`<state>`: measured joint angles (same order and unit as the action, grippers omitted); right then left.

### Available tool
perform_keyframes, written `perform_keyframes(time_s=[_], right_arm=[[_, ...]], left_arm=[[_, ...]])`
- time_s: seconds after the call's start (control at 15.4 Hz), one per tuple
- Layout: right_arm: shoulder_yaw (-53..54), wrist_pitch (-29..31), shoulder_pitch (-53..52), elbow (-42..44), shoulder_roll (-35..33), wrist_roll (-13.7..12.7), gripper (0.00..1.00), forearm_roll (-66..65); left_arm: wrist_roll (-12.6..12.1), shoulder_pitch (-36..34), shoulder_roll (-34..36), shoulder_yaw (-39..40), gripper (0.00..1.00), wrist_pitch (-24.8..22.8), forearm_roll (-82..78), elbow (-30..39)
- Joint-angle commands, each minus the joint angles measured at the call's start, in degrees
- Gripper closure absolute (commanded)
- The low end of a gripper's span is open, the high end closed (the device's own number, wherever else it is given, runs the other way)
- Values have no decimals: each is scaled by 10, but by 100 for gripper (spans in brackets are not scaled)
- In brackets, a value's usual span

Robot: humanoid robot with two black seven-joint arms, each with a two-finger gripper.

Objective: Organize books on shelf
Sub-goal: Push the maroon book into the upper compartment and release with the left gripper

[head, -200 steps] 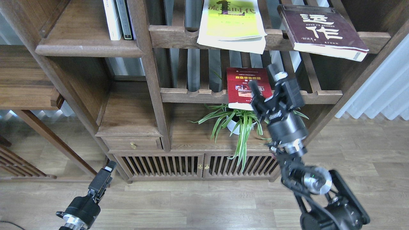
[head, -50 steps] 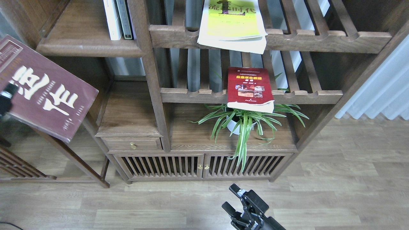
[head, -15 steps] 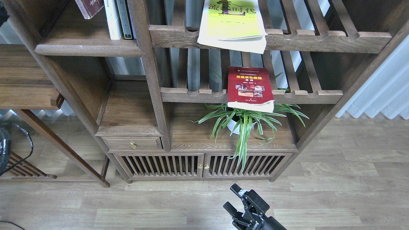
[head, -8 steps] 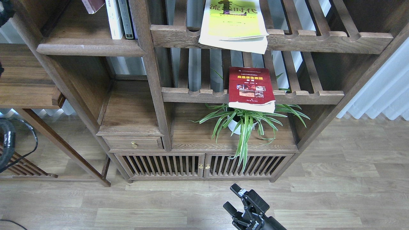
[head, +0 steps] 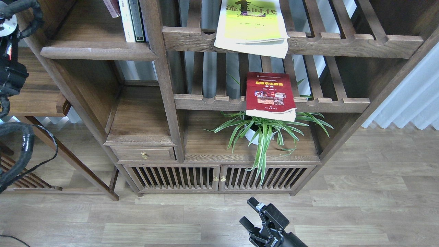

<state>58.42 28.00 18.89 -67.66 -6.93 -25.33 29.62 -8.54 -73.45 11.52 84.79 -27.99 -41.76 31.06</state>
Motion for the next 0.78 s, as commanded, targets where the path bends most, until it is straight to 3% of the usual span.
perform_keyframes(time_s=[0.0,0.19,0.26,0.52,0.71], right_arm=[[2,0,1,0,0,-1,1,0],[1,0,2,0,0,0,1,0],[-1,0,2,0,0,-1,1,0],[0,0,2,0,0,0,1,0],[2,0,3,0,0,0,1,0]], left_arm=[[4,4,-1,-29,91,0,2,-4],[4,4,-1,-44,80,0,7,-1],[3,4,-3,-52,67,0,16,7],[3,7,-4,-46,28,0,44,29],[3,10,-1,-45,19,0,56,33]])
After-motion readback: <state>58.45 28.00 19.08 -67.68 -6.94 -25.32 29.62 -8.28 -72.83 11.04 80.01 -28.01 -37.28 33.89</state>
